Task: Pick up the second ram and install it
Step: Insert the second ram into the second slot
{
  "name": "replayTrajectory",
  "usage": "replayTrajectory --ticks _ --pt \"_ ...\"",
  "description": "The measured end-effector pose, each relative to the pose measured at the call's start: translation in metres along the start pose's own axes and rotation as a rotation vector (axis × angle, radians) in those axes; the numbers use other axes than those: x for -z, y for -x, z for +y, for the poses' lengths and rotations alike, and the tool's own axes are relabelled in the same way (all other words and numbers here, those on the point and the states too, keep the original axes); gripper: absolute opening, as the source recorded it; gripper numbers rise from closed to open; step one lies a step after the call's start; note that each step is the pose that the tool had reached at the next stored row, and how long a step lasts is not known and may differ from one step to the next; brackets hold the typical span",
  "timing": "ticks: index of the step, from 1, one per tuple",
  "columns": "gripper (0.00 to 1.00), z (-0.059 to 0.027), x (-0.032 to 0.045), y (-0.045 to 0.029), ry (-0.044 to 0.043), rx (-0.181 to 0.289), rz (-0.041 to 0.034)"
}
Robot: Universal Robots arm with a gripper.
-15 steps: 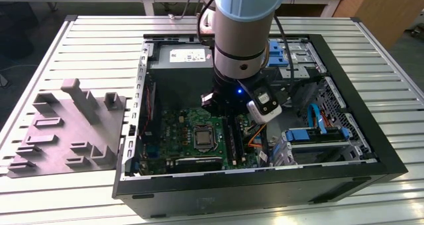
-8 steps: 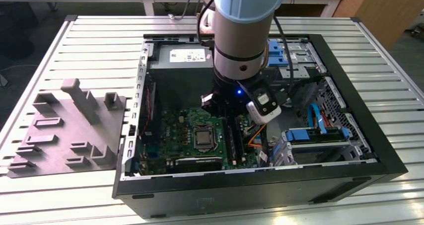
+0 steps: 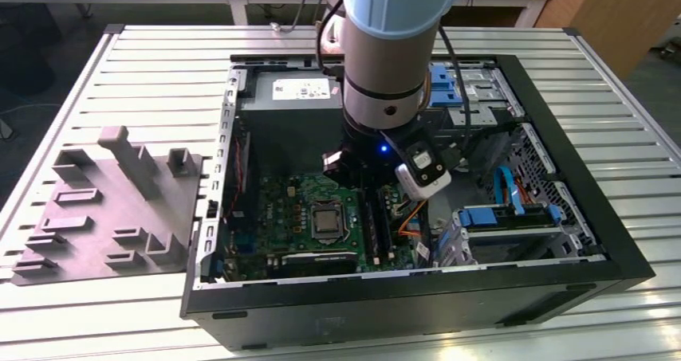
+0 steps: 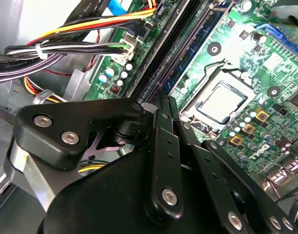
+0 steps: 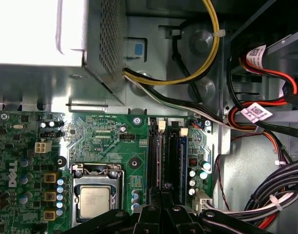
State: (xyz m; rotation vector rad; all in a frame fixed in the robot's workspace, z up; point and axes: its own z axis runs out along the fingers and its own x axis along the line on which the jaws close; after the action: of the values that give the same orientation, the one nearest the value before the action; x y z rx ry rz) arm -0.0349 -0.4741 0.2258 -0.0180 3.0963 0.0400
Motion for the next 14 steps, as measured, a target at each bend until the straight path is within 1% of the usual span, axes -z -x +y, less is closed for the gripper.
replayTrajectory --ticks 14 --pt "0.12 0.0000 -0.0004 0.0006 -0.0002 -0.008 -0.0002"
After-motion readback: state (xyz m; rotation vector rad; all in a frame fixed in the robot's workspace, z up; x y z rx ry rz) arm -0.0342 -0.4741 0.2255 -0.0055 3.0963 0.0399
